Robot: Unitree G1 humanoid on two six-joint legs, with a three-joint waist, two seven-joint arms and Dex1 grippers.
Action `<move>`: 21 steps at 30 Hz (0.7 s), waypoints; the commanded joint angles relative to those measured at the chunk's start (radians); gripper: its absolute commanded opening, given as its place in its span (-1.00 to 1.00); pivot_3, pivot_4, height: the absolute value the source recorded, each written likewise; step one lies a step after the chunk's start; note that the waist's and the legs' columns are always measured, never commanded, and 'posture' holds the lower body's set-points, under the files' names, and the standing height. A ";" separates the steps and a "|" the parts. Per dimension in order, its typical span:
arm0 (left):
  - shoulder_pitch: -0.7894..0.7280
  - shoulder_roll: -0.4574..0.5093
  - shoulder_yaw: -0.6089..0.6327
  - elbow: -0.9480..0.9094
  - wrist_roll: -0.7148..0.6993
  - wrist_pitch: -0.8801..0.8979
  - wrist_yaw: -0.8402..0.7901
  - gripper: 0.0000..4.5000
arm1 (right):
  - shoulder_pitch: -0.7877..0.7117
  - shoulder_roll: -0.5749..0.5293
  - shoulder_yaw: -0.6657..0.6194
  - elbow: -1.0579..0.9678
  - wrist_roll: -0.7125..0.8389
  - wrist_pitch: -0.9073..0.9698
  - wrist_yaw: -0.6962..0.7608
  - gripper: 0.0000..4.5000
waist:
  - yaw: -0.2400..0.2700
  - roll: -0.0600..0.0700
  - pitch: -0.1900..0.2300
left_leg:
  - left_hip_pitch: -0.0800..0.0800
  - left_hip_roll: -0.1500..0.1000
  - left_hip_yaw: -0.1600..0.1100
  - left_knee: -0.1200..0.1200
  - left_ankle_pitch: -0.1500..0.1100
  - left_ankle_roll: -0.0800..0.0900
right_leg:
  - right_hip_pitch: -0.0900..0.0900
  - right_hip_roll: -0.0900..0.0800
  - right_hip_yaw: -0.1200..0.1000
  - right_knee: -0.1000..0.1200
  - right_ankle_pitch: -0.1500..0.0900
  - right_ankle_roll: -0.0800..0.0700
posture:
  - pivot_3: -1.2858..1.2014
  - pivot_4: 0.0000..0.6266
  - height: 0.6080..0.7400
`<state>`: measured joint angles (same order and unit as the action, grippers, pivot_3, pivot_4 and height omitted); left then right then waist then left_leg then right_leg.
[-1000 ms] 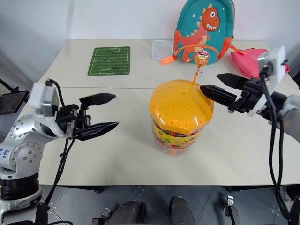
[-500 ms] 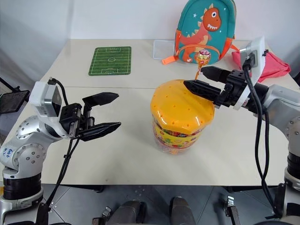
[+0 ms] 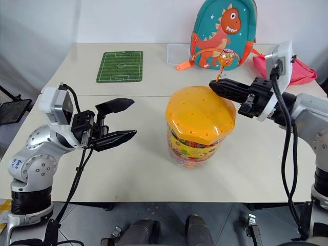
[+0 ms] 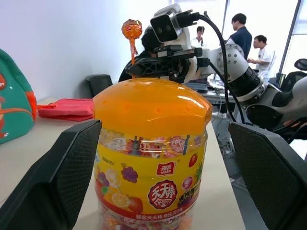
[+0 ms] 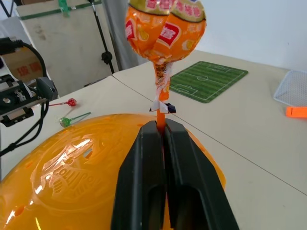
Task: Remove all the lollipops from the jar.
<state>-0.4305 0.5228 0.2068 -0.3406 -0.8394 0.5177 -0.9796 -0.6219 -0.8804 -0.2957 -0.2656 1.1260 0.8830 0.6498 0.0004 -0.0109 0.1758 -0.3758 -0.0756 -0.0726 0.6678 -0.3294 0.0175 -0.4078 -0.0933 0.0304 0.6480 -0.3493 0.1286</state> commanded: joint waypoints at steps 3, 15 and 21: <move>0.001 -0.031 -0.018 0.006 0.008 -0.044 0.012 1.00 | -0.060 0.038 -0.142 0.035 0.125 -0.016 -0.020 -0.98 | 0.001 0.000 0.000 | 0.000 0.000 0.000 0.000 0.000 0.000 | 0.000 0.000 0.000 0.000 0.000 0.000 | 0.03 -0.52 1.00; -0.037 -0.015 -0.098 0.057 0.044 -0.100 -0.122 1.00 | 0.149 -0.249 -0.312 0.196 -0.084 0.059 -0.137 -0.98 | 0.017 0.000 0.000 | -0.001 0.000 0.000 -0.001 0.000 0.000 | 0.000 0.000 -0.001 -0.001 0.000 0.000 | 0.03 -0.52 1.00; -0.047 0.024 -0.097 0.064 0.048 -0.123 -0.188 1.00 | 0.503 -0.388 -0.188 0.160 -0.377 0.099 -0.133 -0.98 | 0.022 0.001 0.000 | -0.001 0.000 0.001 0.000 0.000 0.000 | 0.000 0.000 0.000 -0.001 0.000 0.000 | 0.03 -0.52 1.00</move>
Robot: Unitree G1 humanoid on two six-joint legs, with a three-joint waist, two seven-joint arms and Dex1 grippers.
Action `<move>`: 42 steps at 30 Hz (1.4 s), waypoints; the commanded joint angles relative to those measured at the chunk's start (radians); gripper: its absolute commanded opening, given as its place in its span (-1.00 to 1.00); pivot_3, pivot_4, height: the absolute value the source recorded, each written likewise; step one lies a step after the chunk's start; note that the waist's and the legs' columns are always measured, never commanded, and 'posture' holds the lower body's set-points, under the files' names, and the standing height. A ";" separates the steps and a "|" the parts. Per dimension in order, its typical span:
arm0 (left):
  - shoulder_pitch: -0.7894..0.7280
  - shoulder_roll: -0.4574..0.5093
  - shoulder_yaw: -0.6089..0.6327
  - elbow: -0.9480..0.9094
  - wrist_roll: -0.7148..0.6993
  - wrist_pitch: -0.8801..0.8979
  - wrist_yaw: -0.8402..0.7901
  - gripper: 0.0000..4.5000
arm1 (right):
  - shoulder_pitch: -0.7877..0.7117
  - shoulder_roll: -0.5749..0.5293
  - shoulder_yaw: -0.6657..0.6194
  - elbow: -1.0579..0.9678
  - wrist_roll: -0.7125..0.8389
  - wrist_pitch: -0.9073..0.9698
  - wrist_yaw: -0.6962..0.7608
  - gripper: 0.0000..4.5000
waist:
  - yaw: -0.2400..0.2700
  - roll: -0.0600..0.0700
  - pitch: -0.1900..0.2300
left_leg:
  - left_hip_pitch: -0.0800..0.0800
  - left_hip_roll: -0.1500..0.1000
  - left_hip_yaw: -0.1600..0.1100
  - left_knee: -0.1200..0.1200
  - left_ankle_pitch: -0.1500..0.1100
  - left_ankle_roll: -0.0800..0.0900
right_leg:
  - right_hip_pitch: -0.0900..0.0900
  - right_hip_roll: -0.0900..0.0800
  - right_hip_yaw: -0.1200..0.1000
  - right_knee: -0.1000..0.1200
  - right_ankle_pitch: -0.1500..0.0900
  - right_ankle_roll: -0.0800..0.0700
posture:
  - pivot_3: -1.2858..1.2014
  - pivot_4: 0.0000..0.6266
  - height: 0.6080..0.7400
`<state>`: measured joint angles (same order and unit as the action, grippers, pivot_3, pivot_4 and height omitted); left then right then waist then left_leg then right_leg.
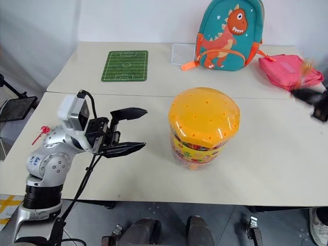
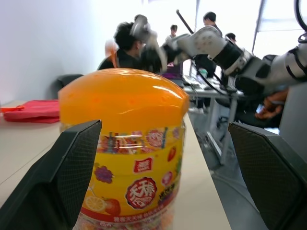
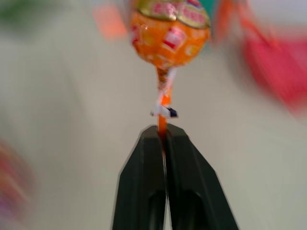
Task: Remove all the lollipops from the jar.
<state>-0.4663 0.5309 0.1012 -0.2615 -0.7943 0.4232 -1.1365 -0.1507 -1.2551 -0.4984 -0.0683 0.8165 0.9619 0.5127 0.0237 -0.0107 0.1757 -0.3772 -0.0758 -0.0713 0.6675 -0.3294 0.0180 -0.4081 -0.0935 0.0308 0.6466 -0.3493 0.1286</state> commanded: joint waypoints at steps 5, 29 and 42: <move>-0.019 0.039 0.008 0.020 0.024 -0.041 -0.061 1.00 | 0.058 0.085 0.129 -0.030 -0.135 0.019 0.006 -0.98 | -0.020 0.002 -0.001 | 0.001 0.001 0.003 0.000 0.000 0.000 | -0.001 0.001 0.001 0.001 0.000 0.000 | 0.03 -0.52 1.00; 0.054 0.114 0.037 0.145 0.158 -0.125 -0.029 1.00 | 0.198 0.151 -0.228 -0.031 -0.218 -0.268 0.428 0.99 | -0.008 0.002 -0.001 | 0.002 0.001 0.003 -0.001 0.000 0.000 | -0.001 0.001 0.000 0.000 0.000 0.000 | 0.03 -0.52 1.00; 0.252 0.144 0.081 0.168 0.385 -0.285 0.143 1.00 | 0.480 0.567 -0.123 -0.420 -0.205 -0.768 0.728 0.99 | 0.000 0.001 -0.001 | 0.002 0.000 0.002 -0.002 0.000 0.000 | 0.000 0.000 0.000 0.001 0.000 0.000 | 0.03 -0.52 1.00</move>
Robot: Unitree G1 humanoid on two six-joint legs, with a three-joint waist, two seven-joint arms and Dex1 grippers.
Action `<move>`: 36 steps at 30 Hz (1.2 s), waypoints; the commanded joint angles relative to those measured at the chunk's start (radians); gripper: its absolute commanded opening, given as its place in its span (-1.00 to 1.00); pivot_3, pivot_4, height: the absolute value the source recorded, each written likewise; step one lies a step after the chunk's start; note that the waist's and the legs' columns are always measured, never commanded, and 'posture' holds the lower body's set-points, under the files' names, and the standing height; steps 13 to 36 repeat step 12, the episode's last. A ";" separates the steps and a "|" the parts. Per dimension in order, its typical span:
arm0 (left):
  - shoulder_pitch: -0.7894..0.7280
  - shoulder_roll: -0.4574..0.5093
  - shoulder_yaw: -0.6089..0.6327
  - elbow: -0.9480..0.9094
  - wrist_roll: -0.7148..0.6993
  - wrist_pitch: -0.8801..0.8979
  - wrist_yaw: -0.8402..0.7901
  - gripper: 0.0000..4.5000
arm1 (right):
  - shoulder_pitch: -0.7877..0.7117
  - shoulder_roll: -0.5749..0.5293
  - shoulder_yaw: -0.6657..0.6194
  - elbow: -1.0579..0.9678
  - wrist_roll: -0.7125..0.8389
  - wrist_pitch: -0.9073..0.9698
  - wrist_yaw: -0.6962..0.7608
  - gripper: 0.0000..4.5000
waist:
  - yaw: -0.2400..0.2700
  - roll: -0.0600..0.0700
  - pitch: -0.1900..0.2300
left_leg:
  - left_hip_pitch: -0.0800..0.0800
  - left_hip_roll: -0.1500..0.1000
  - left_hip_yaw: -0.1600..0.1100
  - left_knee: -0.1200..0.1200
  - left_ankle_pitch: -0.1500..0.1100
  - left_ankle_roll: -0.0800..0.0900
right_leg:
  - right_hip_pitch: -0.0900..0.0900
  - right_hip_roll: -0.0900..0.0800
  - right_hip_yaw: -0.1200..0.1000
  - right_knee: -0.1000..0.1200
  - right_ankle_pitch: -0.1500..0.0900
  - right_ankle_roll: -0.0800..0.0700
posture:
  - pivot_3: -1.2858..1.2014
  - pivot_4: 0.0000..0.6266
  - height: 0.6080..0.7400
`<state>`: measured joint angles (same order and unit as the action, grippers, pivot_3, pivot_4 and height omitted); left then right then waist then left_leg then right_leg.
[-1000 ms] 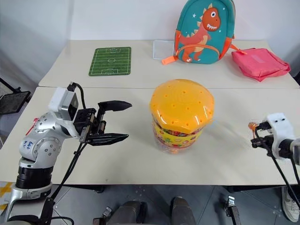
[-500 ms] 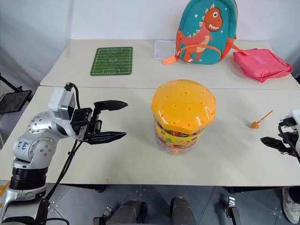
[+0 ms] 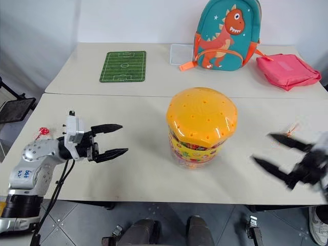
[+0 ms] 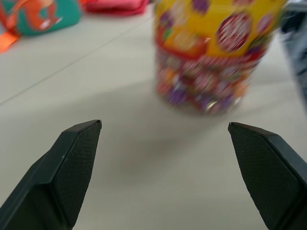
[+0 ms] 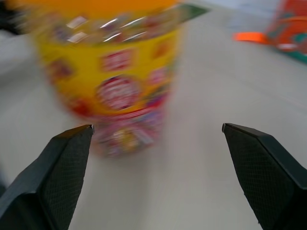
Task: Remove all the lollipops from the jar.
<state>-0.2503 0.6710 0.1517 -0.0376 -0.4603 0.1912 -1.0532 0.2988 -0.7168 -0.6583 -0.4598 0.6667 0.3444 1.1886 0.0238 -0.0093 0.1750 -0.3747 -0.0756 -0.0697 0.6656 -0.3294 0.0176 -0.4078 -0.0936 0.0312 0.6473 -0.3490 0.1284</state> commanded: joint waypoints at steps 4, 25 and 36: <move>0.155 -0.051 0.078 -0.107 0.141 -0.133 0.228 1.00 | 0.126 0.120 0.166 0.051 -0.208 -0.444 0.119 0.99 | 0.000 -0.001 -0.001 | 0.003 0.000 0.000 -0.001 0.000 0.000 | 0.003 0.000 0.000 0.000 0.000 0.000 | 0.03 -0.52 1.00; 0.305 -0.063 0.120 -0.215 0.135 -0.164 0.272 1.00 | 0.145 0.156 0.178 0.124 -0.207 -0.543 0.026 0.99 | -0.001 -0.001 -0.001 | 0.009 0.001 0.000 -0.002 0.000 -0.001 | 0.010 0.000 0.000 -0.004 0.000 0.000 | 0.03 -0.52 1.00; 0.305 -0.063 0.120 -0.215 0.135 -0.164 0.272 1.00 | 0.145 0.156 0.178 0.124 -0.207 -0.543 0.026 0.99 | -0.001 -0.001 -0.001 | 0.009 0.001 0.000 -0.002 0.000 -0.001 | 0.010 0.000 0.000 -0.004 0.000 0.000 | 0.03 -0.52 1.00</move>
